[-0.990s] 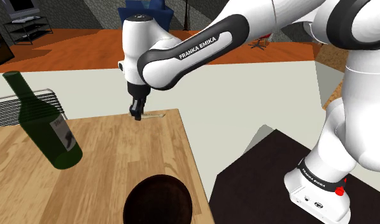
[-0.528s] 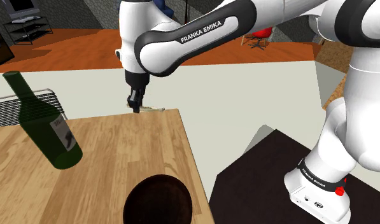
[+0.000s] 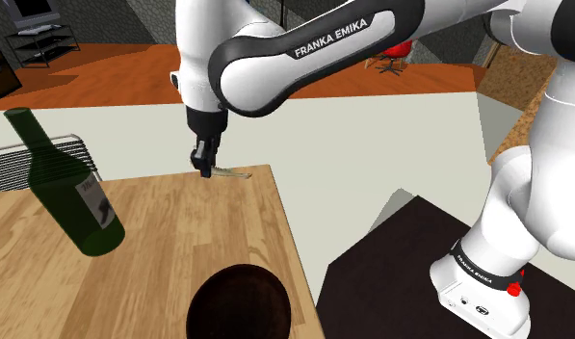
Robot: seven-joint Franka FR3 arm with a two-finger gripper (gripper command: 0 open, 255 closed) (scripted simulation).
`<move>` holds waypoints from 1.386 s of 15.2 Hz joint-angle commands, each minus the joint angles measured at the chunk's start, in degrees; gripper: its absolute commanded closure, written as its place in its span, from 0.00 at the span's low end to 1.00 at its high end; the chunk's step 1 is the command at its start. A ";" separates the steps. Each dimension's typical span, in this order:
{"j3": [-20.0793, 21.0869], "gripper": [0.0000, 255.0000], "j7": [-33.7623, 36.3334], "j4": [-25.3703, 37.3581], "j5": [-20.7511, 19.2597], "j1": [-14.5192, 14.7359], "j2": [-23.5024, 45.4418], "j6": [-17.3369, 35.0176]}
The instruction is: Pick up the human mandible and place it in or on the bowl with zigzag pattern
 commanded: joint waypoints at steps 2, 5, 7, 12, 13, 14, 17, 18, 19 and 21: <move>1.13 1.00 3.91 -4.26 -0.71 2.18 -2.95 1.04; 2.41 1.00 7.74 -7.41 -1.33 4.28 -5.34 1.52; 3.33 1.00 10.35 -9.15 -1.72 5.69 -6.70 1.68; 5.92 1.00 17.07 -12.30 -2.68 9.22 -9.26 1.61; 6.48 1.00 18.45 -12.72 -2.87 9.93 -9.63 1.52; 7.05 1.00 19.83 -13.08 -3.06 10.63 -9.94 1.41; 8.77 1.00 24.03 -13.75 -3.66 12.81 -10.59 0.93; 9.34 1.00 25.44 -13.84 -3.88 13.55 -10.70 0.73; 9.93 1.00 26.86 -13.86 -4.10 14.28 -10.75 0.51; 11.13 1.00 29.73 -13.70 -4.58 15.75 -10.71 0.00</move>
